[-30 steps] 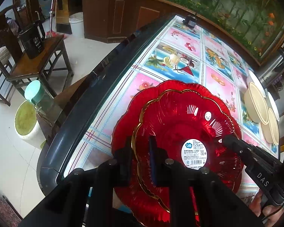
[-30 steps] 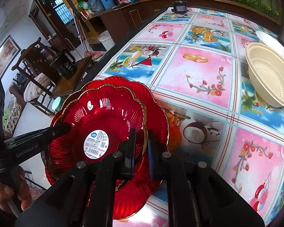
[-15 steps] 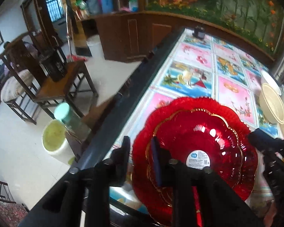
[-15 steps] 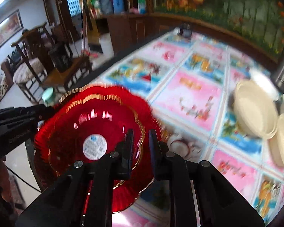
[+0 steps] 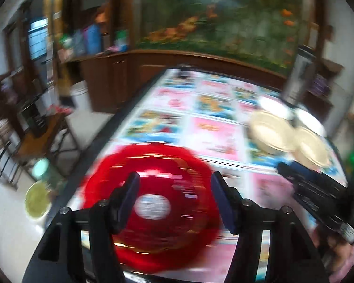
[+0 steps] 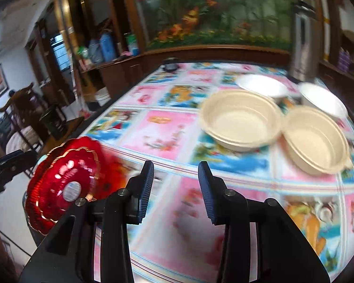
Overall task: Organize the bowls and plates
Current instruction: 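Open both tools and release the stacked red plates, then grasp one beige bowl with the left tool while the right tool grasps the other beige bowl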
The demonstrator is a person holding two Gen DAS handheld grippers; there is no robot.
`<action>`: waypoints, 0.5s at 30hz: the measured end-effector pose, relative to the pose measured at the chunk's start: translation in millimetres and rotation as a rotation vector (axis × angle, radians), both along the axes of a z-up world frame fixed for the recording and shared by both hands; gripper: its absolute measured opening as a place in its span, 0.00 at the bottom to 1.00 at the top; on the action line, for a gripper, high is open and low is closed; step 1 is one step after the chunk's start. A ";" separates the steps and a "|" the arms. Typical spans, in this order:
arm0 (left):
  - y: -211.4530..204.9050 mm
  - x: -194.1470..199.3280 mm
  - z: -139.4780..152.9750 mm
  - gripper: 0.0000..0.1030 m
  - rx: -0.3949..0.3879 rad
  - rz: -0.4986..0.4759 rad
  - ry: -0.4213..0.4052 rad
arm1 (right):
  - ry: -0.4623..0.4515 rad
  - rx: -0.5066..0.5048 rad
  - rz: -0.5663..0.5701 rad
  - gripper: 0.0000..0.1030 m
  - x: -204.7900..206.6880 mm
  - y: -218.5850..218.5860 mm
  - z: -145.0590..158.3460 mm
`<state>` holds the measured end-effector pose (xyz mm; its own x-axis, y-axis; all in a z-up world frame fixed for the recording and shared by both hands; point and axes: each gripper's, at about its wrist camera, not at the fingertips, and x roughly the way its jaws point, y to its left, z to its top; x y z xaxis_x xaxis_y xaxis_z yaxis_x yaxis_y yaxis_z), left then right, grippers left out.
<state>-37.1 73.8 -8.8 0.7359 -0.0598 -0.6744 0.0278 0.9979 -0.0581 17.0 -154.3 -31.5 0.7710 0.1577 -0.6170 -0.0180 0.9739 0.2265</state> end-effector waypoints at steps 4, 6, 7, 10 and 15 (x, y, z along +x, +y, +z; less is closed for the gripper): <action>-49.1 2.1 -12.2 0.70 -0.037 -0.157 0.067 | -0.013 0.029 -0.061 0.38 -15.9 -37.5 -5.9; -71.4 5.1 -20.5 0.70 -0.038 -0.221 0.116 | -0.019 0.049 -0.098 0.38 -23.6 -59.4 -7.9; -80.3 6.2 -23.6 0.70 -0.036 -0.242 0.133 | -0.023 0.058 -0.119 0.38 -28.0 -71.1 -8.4; -101.2 8.9 -29.3 0.70 -0.030 -0.272 0.158 | -0.035 0.089 -0.178 0.38 -40.2 -103.9 -9.8; -120.5 18.1 -35.3 0.70 -0.042 -0.276 0.190 | -0.033 0.182 -0.251 0.38 -54.8 -147.7 -17.3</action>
